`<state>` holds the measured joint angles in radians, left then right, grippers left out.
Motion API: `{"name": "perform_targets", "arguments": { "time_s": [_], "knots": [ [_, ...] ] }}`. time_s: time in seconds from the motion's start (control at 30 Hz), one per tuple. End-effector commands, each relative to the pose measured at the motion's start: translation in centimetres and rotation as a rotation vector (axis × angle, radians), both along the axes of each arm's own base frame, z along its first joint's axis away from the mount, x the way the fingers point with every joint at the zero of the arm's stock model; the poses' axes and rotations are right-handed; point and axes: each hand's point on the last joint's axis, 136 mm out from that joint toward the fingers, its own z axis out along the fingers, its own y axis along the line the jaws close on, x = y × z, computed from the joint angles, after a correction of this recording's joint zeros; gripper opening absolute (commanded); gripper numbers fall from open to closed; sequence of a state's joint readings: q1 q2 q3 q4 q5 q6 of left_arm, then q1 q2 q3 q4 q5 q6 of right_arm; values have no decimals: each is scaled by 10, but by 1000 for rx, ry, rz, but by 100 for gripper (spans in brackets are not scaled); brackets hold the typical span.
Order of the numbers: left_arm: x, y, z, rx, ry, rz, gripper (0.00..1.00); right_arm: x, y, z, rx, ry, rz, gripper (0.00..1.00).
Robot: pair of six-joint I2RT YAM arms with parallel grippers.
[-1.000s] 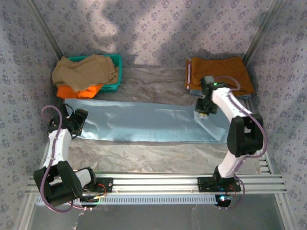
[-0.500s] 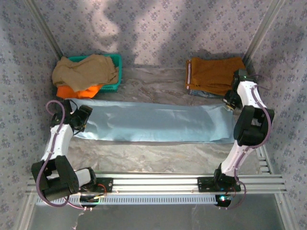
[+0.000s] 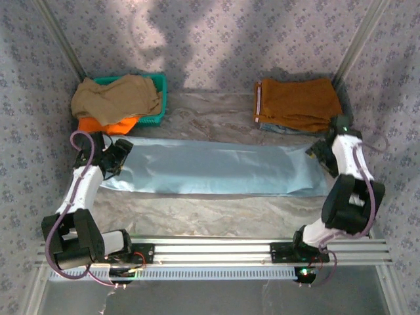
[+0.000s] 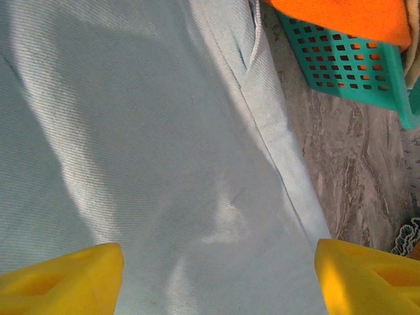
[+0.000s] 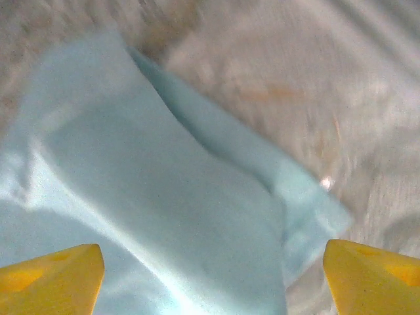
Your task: Fold and stack the trousers
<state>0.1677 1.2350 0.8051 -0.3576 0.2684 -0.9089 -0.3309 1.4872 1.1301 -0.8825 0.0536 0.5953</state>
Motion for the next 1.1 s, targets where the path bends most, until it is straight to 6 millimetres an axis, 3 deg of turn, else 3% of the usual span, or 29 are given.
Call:
{"name": "perform_targets", "arguments": {
  "time_s": [0.0,0.1,0.27,0.43,0.57,0.67,0.8,0.93,1.0,1.07],
  "knots": [
    [8,-3,-1,-2,-22,-9,77,-29,20,-14,265,-88,-137,88],
    [11,-6,-8,-19,-18,-17,77,-48,28,-15,376,-145,-221,94],
    [17,-11,-7,-50,-33,-30,77,-44,38,-33,590,-272,-379,98],
    [16,-11,-5,-44,-40,-35,78,-30,31,-47,648,-381,-525,88],
    [16,-12,-9,-47,-32,-39,78,-23,15,-35,574,-456,-537,77],
    [16,-13,-13,-56,-28,-39,78,-24,7,-36,543,-455,-550,70],
    [17,-14,-16,-61,-22,-42,78,-23,0,-46,519,-413,-549,40],
    [17,-13,-15,-61,-25,-44,78,-20,-4,-43,524,-396,-544,11],
    [16,-14,-15,-62,-25,-45,78,-19,-8,-35,507,-413,-544,0],
    [17,-15,-14,-67,-27,-50,78,-14,-13,-18,461,-432,-500,0]
  ]
}}
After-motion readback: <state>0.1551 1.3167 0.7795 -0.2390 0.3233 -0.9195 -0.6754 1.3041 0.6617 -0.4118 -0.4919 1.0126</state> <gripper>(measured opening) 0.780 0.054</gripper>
